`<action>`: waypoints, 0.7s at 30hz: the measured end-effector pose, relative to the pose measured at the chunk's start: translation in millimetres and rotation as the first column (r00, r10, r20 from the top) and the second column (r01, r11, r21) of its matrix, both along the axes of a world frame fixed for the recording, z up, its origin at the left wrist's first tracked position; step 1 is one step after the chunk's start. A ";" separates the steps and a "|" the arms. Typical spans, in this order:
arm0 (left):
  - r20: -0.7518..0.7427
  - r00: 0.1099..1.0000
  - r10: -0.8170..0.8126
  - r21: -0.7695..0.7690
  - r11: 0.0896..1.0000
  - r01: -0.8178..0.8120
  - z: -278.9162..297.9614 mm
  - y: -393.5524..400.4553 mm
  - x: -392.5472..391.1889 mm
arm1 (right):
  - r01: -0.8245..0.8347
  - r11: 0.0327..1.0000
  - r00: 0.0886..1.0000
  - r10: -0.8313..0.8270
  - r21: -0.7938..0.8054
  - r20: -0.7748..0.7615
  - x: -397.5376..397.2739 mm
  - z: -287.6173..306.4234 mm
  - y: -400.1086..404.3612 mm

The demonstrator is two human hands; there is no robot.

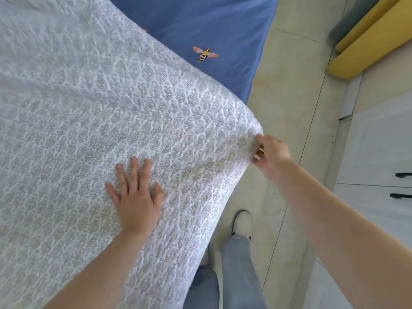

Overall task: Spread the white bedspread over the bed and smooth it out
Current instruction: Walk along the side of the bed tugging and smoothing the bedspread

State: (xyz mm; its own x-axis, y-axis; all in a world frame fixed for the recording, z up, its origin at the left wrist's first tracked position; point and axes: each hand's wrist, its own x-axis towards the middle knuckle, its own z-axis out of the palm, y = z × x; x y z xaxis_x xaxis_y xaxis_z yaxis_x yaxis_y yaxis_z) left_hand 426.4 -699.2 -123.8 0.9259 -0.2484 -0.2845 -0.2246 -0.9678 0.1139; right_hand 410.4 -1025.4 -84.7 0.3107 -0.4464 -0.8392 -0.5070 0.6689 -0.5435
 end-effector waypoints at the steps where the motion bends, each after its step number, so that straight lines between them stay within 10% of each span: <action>1: -0.014 1.000 0.010 0.004 1.000 -0.009 0.8 -2.2 1.5 | -0.019 0.995 1.000 0.020 0.098 -0.008 9.6 3.2 -5.1; 8: -0.030 0.996 0.079 -0.052 0.995 -0.081 2.4 -55.1 30.2 | -0.320 0.913 0.947 0.301 0.254 0.113 81.1 37.6 -33.4; 12: -0.022 0.998 0.061 -0.054 0.997 -0.062 0.6 -96.0 53.9 | 0.131 0.981 0.967 -0.094 -0.144 0.236 83.5 27.4 -60.5; 14: -0.029 0.996 0.086 -0.041 0.995 -0.087 0.3 -106.4 61.6 | 0.094 0.971 0.989 -0.064 -0.222 0.136 62.2 6.5 -61.5; 21: -0.031 0.999 -0.013 -0.056 0.998 0.011 4.2 -165.3 100.2 | -0.213 0.939 0.977 0.207 0.270 0.052 91.7 20.1 -89.7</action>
